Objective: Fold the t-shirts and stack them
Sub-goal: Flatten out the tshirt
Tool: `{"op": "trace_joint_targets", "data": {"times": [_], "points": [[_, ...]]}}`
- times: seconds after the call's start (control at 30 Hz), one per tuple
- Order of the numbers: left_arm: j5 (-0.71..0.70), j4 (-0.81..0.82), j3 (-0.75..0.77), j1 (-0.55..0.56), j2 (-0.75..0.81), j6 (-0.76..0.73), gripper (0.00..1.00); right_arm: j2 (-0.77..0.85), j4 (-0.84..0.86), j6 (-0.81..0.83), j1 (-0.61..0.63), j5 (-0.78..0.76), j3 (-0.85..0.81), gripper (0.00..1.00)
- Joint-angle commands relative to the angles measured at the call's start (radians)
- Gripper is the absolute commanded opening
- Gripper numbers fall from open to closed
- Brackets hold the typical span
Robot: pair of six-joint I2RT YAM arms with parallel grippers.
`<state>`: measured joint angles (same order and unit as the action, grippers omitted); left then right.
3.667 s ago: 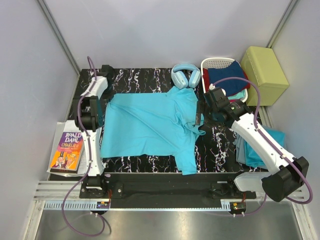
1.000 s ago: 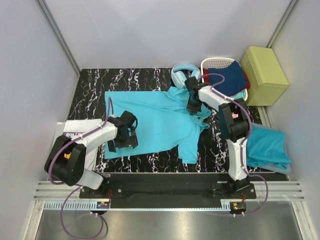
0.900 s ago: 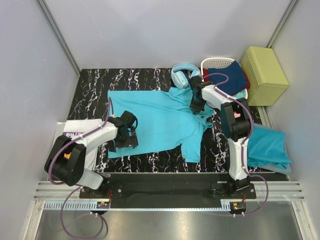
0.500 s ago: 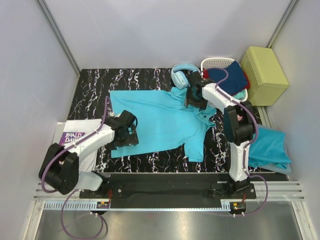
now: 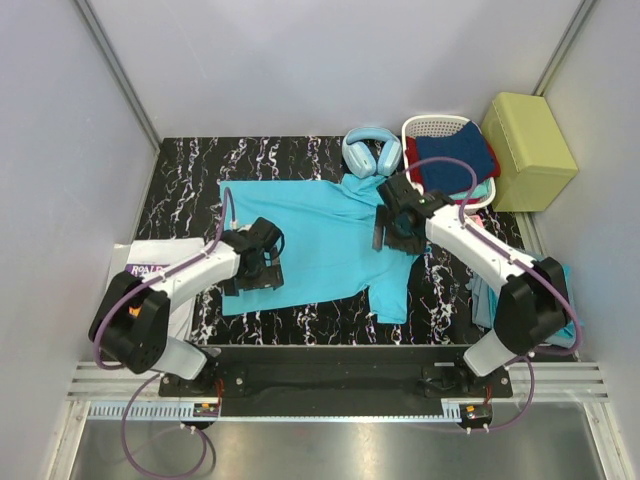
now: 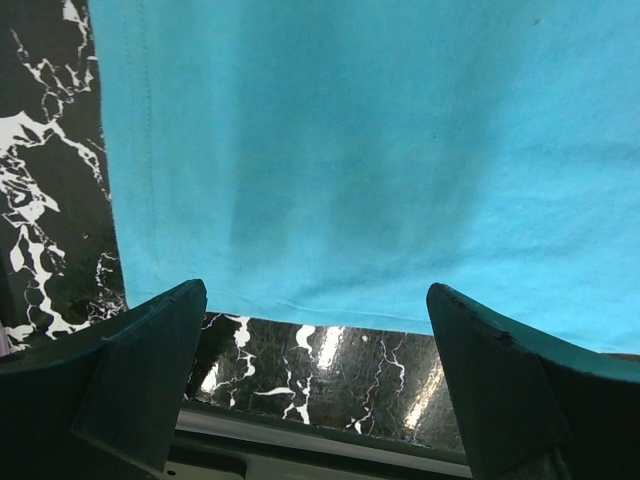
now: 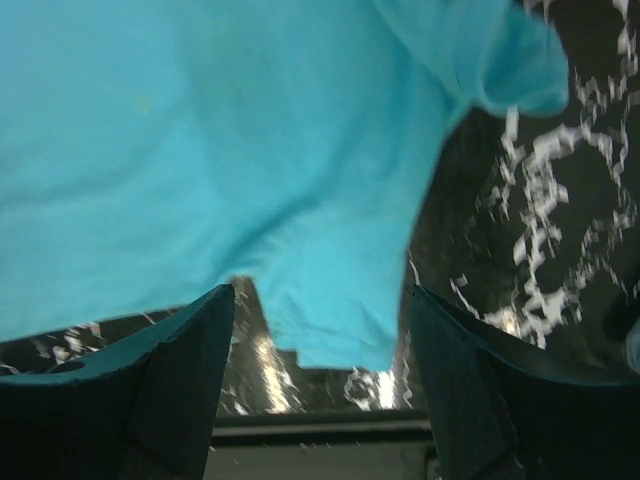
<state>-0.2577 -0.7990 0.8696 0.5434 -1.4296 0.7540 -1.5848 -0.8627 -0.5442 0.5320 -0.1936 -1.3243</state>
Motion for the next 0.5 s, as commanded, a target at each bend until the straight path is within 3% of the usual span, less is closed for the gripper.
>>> {"op": "trace_joint_targets", "data": {"times": [0.0, 0.47], "points": [[0.0, 0.03, 0.028, 0.007, -0.032, 0.005, 0.99, 0.12, -0.097, -0.089, 0.034, -0.02, 0.131, 0.76], [0.041, 0.043, 0.04, 0.02, -0.124, -0.002, 0.99, 0.238, -0.197, -0.217, 0.195, 0.029, 0.313, 0.72]]}}
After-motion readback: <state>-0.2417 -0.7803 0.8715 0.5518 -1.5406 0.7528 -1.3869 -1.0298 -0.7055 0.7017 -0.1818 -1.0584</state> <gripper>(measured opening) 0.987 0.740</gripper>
